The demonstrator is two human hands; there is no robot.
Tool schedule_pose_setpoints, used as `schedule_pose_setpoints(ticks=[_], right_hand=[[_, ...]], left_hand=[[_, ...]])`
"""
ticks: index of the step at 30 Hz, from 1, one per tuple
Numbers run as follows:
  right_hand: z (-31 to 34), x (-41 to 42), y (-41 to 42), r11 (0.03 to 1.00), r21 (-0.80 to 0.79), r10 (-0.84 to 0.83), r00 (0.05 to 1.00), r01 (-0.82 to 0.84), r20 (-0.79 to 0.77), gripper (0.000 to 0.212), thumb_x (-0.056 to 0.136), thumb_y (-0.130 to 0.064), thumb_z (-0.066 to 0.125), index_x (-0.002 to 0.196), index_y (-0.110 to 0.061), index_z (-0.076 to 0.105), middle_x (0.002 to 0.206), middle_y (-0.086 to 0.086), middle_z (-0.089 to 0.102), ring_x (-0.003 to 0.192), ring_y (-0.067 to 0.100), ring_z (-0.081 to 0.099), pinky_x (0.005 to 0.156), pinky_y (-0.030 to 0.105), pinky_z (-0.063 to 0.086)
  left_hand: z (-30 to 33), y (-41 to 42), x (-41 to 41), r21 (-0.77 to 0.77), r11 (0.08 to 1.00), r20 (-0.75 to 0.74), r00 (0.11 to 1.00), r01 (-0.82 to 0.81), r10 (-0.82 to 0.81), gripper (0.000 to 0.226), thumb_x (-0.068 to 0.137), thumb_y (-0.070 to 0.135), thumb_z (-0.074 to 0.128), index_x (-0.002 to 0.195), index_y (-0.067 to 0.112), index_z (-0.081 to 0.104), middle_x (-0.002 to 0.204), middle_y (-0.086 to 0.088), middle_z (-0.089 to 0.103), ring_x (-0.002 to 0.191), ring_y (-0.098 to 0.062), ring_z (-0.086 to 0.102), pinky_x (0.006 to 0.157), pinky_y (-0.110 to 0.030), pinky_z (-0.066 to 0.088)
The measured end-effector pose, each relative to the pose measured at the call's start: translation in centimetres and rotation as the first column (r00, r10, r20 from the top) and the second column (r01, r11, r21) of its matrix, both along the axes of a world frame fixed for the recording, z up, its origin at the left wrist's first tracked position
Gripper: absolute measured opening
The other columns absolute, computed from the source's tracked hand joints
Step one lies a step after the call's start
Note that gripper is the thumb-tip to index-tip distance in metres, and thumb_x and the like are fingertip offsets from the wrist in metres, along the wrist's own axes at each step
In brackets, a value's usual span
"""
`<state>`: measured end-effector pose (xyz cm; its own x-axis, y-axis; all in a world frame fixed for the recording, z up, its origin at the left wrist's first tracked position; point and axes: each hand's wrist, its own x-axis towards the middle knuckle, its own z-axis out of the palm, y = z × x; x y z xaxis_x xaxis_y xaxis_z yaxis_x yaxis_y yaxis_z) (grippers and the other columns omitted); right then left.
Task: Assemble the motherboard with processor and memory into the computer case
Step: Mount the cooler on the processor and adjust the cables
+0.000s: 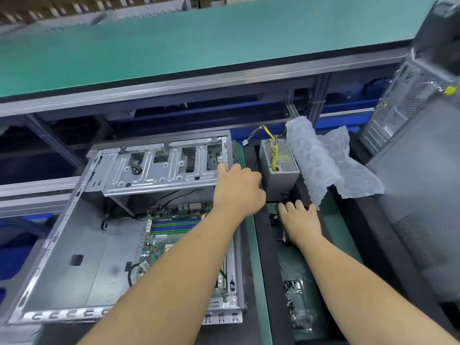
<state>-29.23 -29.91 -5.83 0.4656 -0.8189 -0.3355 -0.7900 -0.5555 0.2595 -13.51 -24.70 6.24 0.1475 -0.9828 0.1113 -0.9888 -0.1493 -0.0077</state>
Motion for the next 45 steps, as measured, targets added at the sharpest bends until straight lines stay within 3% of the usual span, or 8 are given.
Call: schedule_pose_setpoints(ticks=[14,21,25,29,32,36,41,45], right_hand=[[9.7,-1.1,-1.1,0.99,0.088,-0.136,0.92,0.112,0.368,0.108,0.06,-0.055,0.083,0.149,-0.039,0.025,0.134,0.006,0.049,0.127,0.031,0.045,0.105,0.052,0.035],[17.9,0.0,0.0,0.996,0.081,-0.076,0.917,0.048,0.393,0.11,0.052,-0.049,0.089,0.146,-0.043,0.032,0.119,0.0,0.055,0.118,0.025,0.05,0.077,0.036,0.045],[23.3,1.4,1.7,0.998,0.063,-0.021,0.921,-0.004,0.389,0.111,0.053,-0.048,0.091,0.149,-0.045,0.035,0.121,-0.009,0.06,0.107,0.015,0.05,0.08,0.034,0.05],[28.1,4.1,4.1,0.99,0.112,0.02,0.884,-0.082,0.467,0.116,0.052,-0.045,0.094,0.152,-0.037,0.037,0.144,-0.015,0.052,0.121,0.01,0.051,0.085,0.024,0.037],[29.3,6.4,5.9,0.969,0.212,-0.031,0.799,-0.122,0.601,0.11,0.053,-0.051,0.094,0.149,-0.04,0.043,0.138,-0.016,0.056,0.107,0.001,0.053,0.088,0.024,0.038],[27.0,9.6,8.6,0.928,0.351,-0.287,0.37,-0.12,0.884,0.109,0.049,-0.07,0.082,0.147,-0.052,0.038,0.138,-0.015,0.053,0.121,0.006,0.055,0.096,0.033,0.045],[22.0,14.3,12.0,0.799,0.588,-0.513,0.366,-0.127,0.776,0.14,0.036,-0.088,0.078,0.154,-0.053,0.012,0.153,0.001,0.041,0.137,0.02,0.047,0.11,0.046,0.044],[19.7,17.6,13.9,0.754,0.61,-0.553,0.266,-0.244,0.79,0.089,0.041,-0.076,0.088,0.123,-0.06,0.057,0.127,-0.009,0.068,0.109,0.013,0.069,0.081,0.031,0.058]], left_hand=[[-0.1,-0.2,0.2,0.029,0.998,-0.007,0.998,0.055,-0.055,0.03,0.08,0.03,0.049,0.109,0.028,0.059,0.103,0.004,0.063,0.097,-0.024,0.049,0.083,-0.044,0.02],[1.4,0.4,1.1,0.058,0.985,-0.324,0.936,0.165,-0.137,0.104,0.06,0.057,0.072,0.148,0.04,0.02,0.133,0.009,0.053,0.124,-0.02,0.04,0.099,-0.045,0.023],[4.8,1.1,3.2,0.181,0.935,-0.794,0.606,0.305,-0.044,0.133,0.055,0.05,0.092,0.148,0.049,-0.003,0.15,0.01,0.041,0.139,-0.011,0.034,0.115,-0.039,0.026],[6.9,3.9,5.3,0.11,0.911,-0.949,0.315,0.397,-0.023,0.084,0.072,0.015,0.089,0.137,0.028,0.038,0.119,0.023,0.057,0.106,0.017,0.055,0.083,-0.006,0.045],[7.6,6.9,8.1,0.066,0.925,-0.975,0.22,0.375,-0.02,0.054,0.078,0.009,0.082,0.126,0.017,0.058,0.122,-0.001,0.069,0.115,-0.016,0.064,0.098,-0.027,0.05],[6.0,11.1,13.1,0.107,0.968,-0.994,0.017,0.229,0.105,0.082,0.069,0.029,0.08,0.142,0.013,0.046,0.135,-0.006,0.059,0.121,-0.021,0.058,0.101,-0.035,0.046],[4.1,14.7,16.8,0.072,0.993,-0.929,-0.356,0.093,0.101,0.093,0.07,0.024,0.077,0.151,0.007,0.034,0.142,-0.013,0.055,0.133,-0.033,0.05,0.118,-0.051,0.029],[3.9,17.1,18.3,0.034,0.994,-0.95,-0.304,0.101,0.064,0.069,0.073,0.021,0.078,0.137,0.014,0.053,0.135,-0.008,0.062,0.128,-0.029,0.055,0.112,-0.045,0.038]])
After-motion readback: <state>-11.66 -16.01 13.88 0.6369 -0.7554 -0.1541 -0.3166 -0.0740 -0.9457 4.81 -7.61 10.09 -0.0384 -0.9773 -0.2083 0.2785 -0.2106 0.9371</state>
